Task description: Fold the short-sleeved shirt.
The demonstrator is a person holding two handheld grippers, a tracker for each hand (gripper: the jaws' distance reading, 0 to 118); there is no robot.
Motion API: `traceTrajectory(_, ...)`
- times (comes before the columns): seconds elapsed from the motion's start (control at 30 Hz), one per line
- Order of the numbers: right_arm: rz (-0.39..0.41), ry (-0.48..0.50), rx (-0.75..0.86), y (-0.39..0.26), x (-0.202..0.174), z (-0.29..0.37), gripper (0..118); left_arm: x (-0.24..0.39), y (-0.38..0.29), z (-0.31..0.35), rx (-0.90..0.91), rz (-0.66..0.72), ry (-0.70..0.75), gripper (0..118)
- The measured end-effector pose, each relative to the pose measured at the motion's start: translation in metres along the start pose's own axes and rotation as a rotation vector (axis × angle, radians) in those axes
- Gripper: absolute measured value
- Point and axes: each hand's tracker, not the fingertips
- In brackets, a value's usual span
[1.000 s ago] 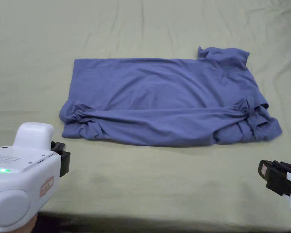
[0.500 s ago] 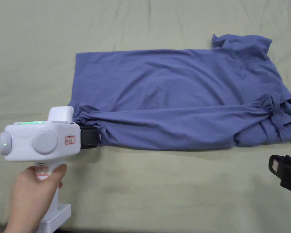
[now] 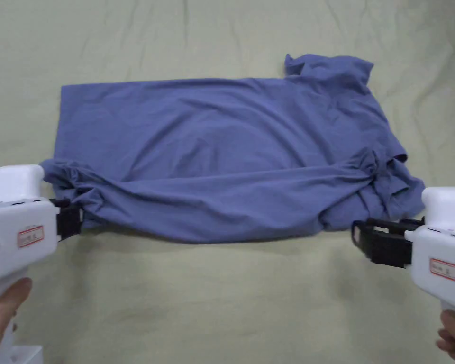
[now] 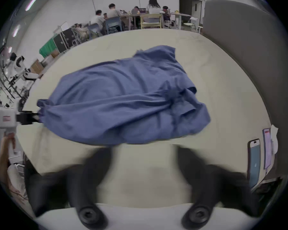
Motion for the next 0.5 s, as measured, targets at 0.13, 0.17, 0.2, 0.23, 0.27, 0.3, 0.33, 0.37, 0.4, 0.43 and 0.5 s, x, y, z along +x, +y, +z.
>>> traceTrajectory(0.13,-0.05,-0.022,-0.035,0.019,0.031,-0.055,118,-0.005,0.005,-0.001,0.002,0.042,-0.017,6)
traceTrajectory(0.17,-0.064,-0.039,-0.064,0.024,0.037,-0.069,118,-0.006,0.005,-0.001,-0.001,0.042,-0.016,6)
traceTrajectory(0.2,-0.065,-0.032,-0.061,0.03,0.06,-0.069,118,-0.006,0.005,-0.001,-0.002,0.04,-0.016,6)
traceTrajectory(0.23,-0.074,-0.04,-0.058,0.034,0.072,-0.076,118,-0.006,0.008,-0.004,-0.002,0.041,-0.015,6)
traceTrajectory(0.27,-0.091,-0.053,-0.071,0.037,0.08,-0.086,115,-0.006,0.009,-0.006,-0.008,0.039,-0.013,6)
traceTrajectory(0.3,-0.099,-0.053,-0.104,0.039,0.088,-0.097,103,-0.006,0.01,-0.007,-0.014,0.032,-0.008,6)
traceTrajectory(0.33,-0.141,-0.054,-0.142,0.043,0.081,-0.098,77,-0.005,0.01,-0.009,-0.018,0.028,-0.001,6)
traceTrajectory(0.37,-0.15,-0.026,-0.163,0.043,0.081,-0.102,77,-0.005,0.011,-0.01,-0.021,0.025,0.0,6)
traceTrajectory(0.4,-0.152,-0.026,-0.136,0.041,0.079,-0.098,65,-0.005,0.012,-0.011,-0.03,0.02,0.002,6)
traceTrajectory(0.43,-0.127,-0.031,-0.105,0.042,0.075,-0.085,20,-0.005,0.012,-0.012,-0.038,0.015,0.007,6)
traceTrajectory(0.5,-0.133,0.022,-0.05,0.039,0.069,-0.073,13,-0.005,0.013,-0.011,-0.042,0.001,0.005,6)
